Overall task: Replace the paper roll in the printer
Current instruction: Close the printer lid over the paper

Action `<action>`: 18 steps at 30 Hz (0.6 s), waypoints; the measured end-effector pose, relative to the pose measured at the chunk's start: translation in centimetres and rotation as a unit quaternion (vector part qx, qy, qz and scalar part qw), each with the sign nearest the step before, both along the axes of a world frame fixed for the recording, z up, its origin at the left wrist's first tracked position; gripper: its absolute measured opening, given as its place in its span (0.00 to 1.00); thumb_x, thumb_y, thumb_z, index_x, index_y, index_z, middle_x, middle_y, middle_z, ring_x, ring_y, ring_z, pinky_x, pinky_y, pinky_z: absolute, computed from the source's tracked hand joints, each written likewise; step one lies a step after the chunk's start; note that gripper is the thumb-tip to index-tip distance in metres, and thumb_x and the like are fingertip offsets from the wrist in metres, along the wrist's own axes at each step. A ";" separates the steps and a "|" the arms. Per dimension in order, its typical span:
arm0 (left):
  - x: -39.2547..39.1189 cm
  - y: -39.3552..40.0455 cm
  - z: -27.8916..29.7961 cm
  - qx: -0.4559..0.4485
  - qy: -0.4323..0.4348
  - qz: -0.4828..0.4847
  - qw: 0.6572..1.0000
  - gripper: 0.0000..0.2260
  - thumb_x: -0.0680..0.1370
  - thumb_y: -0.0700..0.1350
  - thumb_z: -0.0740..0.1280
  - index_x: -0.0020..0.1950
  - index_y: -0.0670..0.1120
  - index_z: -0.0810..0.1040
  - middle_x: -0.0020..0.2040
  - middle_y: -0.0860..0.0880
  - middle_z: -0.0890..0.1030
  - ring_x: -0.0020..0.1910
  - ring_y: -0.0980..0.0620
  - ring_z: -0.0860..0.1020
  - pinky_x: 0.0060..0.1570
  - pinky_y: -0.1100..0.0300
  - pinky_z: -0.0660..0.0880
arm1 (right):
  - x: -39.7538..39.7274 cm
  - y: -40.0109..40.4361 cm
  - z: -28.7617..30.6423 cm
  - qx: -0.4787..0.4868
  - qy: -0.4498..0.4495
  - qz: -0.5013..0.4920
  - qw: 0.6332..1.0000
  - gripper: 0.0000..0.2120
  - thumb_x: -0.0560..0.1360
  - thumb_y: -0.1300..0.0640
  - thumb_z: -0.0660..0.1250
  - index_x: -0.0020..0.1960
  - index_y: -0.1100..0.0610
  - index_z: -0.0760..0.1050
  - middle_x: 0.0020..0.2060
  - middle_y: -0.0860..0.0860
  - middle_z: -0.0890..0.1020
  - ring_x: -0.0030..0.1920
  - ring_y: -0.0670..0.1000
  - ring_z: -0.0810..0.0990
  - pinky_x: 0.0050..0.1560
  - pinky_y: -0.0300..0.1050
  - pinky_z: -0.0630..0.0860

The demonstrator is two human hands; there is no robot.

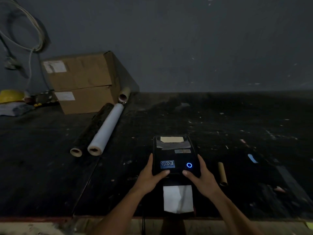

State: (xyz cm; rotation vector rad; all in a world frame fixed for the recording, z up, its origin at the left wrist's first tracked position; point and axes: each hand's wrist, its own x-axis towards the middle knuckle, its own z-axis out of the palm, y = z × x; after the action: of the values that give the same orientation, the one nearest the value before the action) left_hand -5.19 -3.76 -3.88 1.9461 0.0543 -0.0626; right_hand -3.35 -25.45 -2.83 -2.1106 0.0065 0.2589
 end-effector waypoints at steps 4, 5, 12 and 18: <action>0.0 0.0 0.0 0.004 -0.003 0.004 1.000 0.40 0.65 0.65 0.72 0.69 0.71 0.51 0.63 0.65 0.72 0.60 0.68 0.71 0.52 0.74 0.66 | 0.0 -0.1 0.0 0.009 0.000 -0.001 1.000 0.51 0.64 0.36 0.70 0.75 0.44 0.40 0.74 0.53 0.61 0.72 0.56 0.63 0.70 0.59 0.63; 0.0 0.0 0.0 0.005 -0.002 0.005 1.000 0.39 0.65 0.65 0.72 0.68 0.73 0.50 0.62 0.67 0.71 0.59 0.70 0.71 0.51 0.75 0.65 | 0.0 -0.1 0.0 0.010 0.001 -0.002 1.000 0.51 0.64 0.36 0.70 0.74 0.44 0.41 0.74 0.53 0.61 0.72 0.56 0.62 0.70 0.60 0.63; 0.1 -0.1 -0.1 0.019 0.000 0.014 1.000 0.33 0.66 0.63 0.72 0.58 0.82 0.52 0.58 0.72 0.72 0.56 0.77 0.70 0.49 0.77 0.68 | -0.2 -0.1 0.1 0.012 -0.013 -0.001 1.000 0.53 0.61 0.33 0.70 0.75 0.44 0.42 0.73 0.52 0.64 0.71 0.54 0.64 0.70 0.57 0.63; 0.2 0.1 -0.2 0.023 0.000 0.015 1.000 0.33 0.66 0.63 0.72 0.56 0.84 0.51 0.56 0.74 0.71 0.53 0.80 0.69 0.45 0.83 0.68 | -0.3 -0.1 0.1 0.020 -0.008 0.001 1.000 0.54 0.60 0.31 0.69 0.75 0.44 0.42 0.73 0.51 0.64 0.71 0.53 0.65 0.70 0.56 0.64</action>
State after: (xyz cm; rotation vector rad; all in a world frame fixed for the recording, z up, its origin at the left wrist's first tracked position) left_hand -4.97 -3.69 -4.11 1.9916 0.0861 -0.0414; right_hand -3.61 -25.57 -2.73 -2.0725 -0.0104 0.2417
